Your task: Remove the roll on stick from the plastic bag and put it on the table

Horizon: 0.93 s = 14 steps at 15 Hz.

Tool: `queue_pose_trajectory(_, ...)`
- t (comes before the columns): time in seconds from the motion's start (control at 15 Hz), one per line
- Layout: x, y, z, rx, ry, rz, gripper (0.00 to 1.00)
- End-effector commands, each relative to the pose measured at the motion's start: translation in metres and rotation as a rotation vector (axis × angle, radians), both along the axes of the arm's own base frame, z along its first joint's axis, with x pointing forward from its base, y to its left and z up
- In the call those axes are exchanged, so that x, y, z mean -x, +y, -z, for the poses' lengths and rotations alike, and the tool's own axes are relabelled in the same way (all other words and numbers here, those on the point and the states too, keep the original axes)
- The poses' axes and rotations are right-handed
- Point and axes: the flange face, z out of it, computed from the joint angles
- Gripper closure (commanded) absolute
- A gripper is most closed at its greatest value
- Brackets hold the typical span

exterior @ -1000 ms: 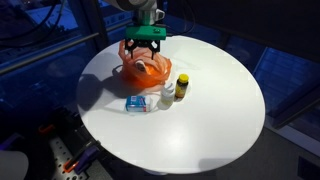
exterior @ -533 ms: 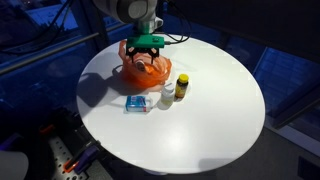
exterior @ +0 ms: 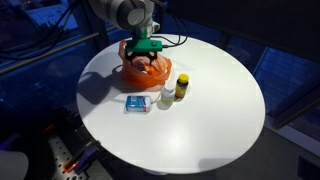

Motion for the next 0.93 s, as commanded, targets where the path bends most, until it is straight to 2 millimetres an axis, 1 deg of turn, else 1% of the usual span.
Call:
queue_pose_trajectory(0.0, -0.003, 0.004, 0.007, 0.011, -0.022, -0.042, 0.0)
queue_pose_trajectory(0.33, -0.003, 0.014, 0.017, 0.009, -0.022, -0.065, 0.0)
queue_pose_trajectory(0.53, -0.001, 0.022, 0.02, 0.005, -0.024, -0.078, 0.0)
queue_pose_trajectory(0.6, 0.0, 0.024, 0.02, 0.005, -0.025, -0.082, 0.19)
queue_pose_trajectory(0.67, 0.0, 0.027, 0.019, 0.006, -0.029, -0.085, 0.25)
queue_pose_trajectory(0.8, 0.0, 0.029, 0.02, 0.011, -0.035, -0.09, 0.42)
queue_pose_trajectory(0.87, 0.0, 0.03, 0.02, 0.013, -0.039, -0.093, 0.51)
